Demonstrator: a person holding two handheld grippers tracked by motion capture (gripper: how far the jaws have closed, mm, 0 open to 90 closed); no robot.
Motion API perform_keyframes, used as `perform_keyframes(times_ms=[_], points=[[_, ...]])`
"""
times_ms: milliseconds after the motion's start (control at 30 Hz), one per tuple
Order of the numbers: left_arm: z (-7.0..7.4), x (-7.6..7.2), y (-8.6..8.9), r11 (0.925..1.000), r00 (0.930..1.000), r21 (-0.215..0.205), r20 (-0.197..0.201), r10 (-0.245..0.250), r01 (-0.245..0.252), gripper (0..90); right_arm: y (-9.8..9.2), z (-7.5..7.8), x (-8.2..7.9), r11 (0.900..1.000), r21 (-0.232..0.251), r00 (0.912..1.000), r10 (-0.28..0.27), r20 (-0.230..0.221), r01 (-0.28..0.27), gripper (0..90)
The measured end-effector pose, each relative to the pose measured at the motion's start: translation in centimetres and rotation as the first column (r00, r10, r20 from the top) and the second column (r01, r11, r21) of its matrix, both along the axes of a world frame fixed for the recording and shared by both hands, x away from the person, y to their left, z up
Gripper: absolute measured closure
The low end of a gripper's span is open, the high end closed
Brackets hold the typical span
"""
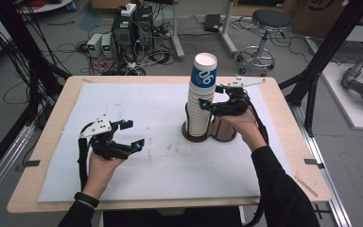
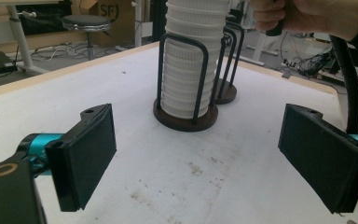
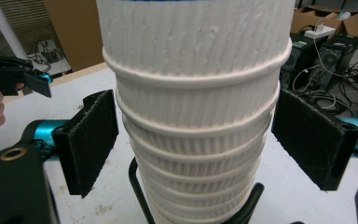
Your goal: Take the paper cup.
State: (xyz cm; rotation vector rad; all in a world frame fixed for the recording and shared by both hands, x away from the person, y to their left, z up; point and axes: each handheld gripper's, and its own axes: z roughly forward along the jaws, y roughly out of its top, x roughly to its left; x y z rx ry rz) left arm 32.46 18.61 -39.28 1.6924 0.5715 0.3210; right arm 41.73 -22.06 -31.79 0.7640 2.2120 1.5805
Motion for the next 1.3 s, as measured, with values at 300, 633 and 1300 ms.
perform_keyframes(times_ms=[300,633,1300], points=[[-0.1,0.0,-0.4,0.9999,0.9999,0.005,-0.007,-0.013,0.013,11.1,0.4,-0.1,0.5,1.0,-0.02,1.0,0.007,0.005,-0.006,13.9],[2.1,0.3,-1.4,0.9985,0.9989,-0.035,-0.019,-0.043,0.042,11.2,0.4,-0.1,0.5,1.0,-0.021,0.9999,0.003,0.01,-0.003,14.4],[10.6,5.0,-6.7,0.995,0.9966,-0.056,0.004,-0.082,0.082,11.2,0.5,-0.2,0.5,1.0,-0.017,0.9999,0.001,0.015,-0.001,14.5]])
